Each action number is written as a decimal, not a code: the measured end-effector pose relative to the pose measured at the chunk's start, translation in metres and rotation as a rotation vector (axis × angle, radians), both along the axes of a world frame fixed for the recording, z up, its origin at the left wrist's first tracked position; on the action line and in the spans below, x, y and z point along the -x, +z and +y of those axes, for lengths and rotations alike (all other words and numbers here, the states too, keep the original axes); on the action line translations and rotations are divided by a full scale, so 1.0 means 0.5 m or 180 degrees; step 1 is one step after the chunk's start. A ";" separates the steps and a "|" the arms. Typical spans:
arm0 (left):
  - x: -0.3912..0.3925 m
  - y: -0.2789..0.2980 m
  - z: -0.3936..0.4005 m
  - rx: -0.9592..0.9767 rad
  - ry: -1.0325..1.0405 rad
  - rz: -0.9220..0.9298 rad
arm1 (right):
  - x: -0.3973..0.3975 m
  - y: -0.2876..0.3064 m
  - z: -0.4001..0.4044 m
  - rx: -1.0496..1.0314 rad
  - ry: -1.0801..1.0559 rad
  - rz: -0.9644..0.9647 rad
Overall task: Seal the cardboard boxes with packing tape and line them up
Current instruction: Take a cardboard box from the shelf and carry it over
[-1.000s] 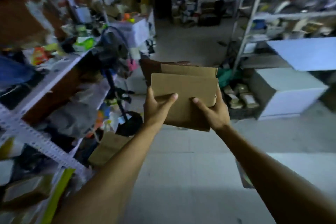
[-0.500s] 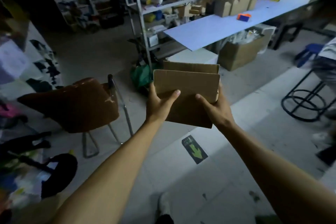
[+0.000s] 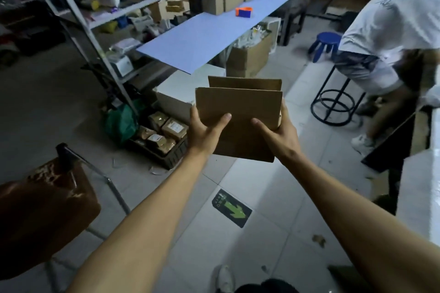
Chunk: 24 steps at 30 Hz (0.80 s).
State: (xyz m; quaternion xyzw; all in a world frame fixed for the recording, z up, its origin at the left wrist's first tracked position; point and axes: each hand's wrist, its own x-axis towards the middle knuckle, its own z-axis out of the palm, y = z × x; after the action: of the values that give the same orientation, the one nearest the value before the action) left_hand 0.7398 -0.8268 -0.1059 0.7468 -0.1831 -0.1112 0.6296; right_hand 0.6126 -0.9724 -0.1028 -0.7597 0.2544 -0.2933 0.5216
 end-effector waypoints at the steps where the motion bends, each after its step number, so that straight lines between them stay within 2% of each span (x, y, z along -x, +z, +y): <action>1: -0.020 -0.004 -0.016 -0.0006 -0.0064 0.0012 | -0.015 -0.005 -0.012 -0.0056 -0.0040 -0.0003; 10: -0.178 -0.046 -0.225 -0.0064 -0.0453 0.0180 | -0.140 -0.064 -0.191 -0.0235 -0.0324 0.0112; 18: -0.338 -0.063 -0.501 -0.0408 -0.0509 -0.0151 | -0.293 -0.093 -0.459 -0.0308 -0.0431 0.0146; 24: -0.451 -0.062 -0.684 -0.0491 -0.0412 -0.0039 | -0.413 -0.081 -0.643 -0.0268 -0.0487 0.0209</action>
State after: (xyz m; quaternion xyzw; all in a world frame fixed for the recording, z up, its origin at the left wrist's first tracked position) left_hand 0.9653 -1.1689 -0.1369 0.7804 -0.2257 -0.1608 0.5605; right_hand 0.8190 -1.2940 -0.1435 -0.7247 0.3408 -0.2963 0.5205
